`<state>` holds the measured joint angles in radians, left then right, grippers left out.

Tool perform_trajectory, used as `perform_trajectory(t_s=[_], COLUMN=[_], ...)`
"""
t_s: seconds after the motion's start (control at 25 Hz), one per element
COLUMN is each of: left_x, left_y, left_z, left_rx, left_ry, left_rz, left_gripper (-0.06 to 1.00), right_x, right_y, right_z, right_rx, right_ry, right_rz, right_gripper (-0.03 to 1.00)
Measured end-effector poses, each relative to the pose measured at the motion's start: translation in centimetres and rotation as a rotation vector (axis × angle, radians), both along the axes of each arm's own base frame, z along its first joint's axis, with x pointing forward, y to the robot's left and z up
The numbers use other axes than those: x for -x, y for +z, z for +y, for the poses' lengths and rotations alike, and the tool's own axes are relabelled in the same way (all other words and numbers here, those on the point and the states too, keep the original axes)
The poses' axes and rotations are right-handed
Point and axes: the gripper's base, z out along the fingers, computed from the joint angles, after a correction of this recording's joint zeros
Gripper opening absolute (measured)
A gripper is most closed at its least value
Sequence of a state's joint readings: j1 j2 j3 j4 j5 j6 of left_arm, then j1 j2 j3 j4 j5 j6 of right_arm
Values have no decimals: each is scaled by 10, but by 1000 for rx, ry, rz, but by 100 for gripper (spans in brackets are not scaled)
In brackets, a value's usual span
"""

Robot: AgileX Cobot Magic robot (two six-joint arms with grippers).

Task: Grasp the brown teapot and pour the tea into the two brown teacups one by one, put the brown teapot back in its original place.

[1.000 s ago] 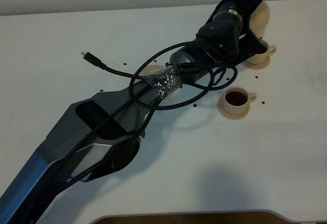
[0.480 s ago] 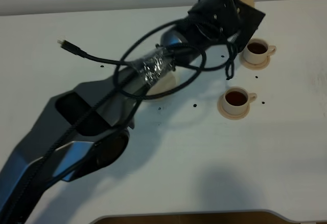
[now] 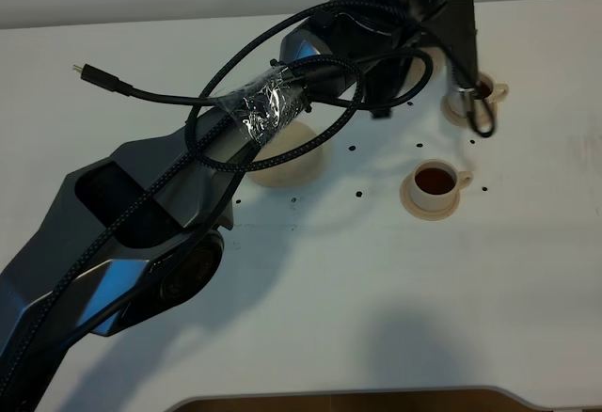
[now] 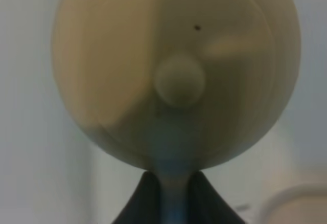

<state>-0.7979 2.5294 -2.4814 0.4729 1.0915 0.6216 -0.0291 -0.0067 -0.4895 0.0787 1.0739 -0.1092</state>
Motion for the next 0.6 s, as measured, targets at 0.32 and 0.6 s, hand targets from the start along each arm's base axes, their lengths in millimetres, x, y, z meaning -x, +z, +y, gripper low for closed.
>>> perform_trajectory(t_s=[0.32,0.6], left_x=[8,6], left_y=[-9,-24], left_z=[-5,3], left_rx=[218,297], left_ry=[222,365], left_rz=[149,286], left_gripper=[13,13], right_x=[0,0], right_y=[0,0], right_z=[0,0], right_rx=[0,0], right_ry=[0,0], right_rz=[0,0], right_gripper=[44,44])
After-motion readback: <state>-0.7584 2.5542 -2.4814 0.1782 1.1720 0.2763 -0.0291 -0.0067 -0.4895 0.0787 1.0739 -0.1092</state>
